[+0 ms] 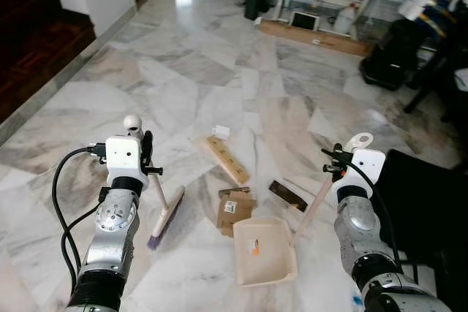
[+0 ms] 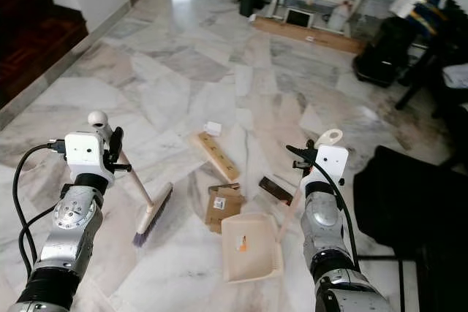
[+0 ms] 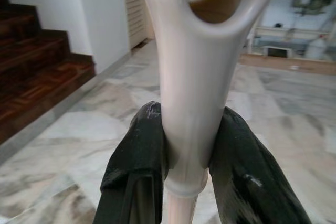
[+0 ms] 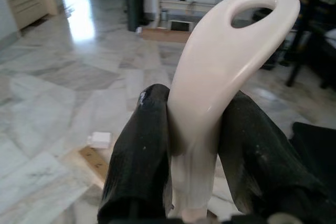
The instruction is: Sweep floor
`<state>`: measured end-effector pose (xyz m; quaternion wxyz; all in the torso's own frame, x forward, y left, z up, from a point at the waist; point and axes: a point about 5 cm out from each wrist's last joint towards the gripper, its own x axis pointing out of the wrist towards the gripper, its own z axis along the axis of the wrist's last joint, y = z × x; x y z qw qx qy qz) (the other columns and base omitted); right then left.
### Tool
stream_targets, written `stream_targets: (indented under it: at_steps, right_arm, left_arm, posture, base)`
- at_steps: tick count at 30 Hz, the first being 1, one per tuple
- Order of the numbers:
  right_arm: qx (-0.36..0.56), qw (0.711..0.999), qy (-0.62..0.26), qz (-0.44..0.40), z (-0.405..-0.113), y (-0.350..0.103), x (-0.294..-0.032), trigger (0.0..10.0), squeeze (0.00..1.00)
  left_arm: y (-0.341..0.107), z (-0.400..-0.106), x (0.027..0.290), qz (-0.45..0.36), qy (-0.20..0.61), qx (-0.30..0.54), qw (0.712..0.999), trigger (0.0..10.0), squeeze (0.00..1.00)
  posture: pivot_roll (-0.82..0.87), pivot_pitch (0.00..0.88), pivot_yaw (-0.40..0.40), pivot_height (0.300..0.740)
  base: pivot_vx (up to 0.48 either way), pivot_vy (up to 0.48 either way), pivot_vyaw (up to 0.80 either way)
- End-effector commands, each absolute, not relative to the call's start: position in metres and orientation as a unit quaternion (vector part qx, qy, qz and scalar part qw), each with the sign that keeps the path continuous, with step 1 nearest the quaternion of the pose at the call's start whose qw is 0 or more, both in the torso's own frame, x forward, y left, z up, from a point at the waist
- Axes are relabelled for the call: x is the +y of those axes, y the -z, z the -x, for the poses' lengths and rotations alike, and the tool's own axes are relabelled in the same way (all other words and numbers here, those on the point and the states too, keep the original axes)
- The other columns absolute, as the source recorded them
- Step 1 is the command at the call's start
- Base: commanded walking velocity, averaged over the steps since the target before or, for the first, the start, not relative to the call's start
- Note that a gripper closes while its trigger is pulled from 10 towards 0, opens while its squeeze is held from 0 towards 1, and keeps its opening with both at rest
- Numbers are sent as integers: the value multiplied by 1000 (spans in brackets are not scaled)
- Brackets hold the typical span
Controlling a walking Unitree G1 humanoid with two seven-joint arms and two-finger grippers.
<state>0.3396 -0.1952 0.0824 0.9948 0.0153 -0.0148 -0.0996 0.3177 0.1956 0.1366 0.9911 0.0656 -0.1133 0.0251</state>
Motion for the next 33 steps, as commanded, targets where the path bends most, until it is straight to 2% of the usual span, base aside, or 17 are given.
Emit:
stream_targets:
  at_steps: [1,8,26,33]
  right_arm:
    - [-39,993,109,-14,-342,-93,-203,10000,0]
    - [-38,993,107,-14,-343,-93,-203,10000,0]
    - [-41,993,113,-22,-341,-91,-198,10000,0]
    - [-35,991,125,-27,-337,-84,-195,10000,0]
  left_arm:
    - [-150,-319,190,-67,-19,-143,987,10000,0]
    - [-150,-319,190,-67,-18,-144,987,10000,0]
    - [-151,-320,191,-71,0,-137,988,10000,0]
    - [-148,-324,183,-94,55,-121,987,10000,0]
  posture:
    - [102,113,-132,740]
    - [104,112,-133,740]
    - [113,107,-103,740]
    - [127,84,-45,740]
  base:
    - [285,0,0]
    - [288,0,-675]
    - [281,0,0]
    - [0,0,0]
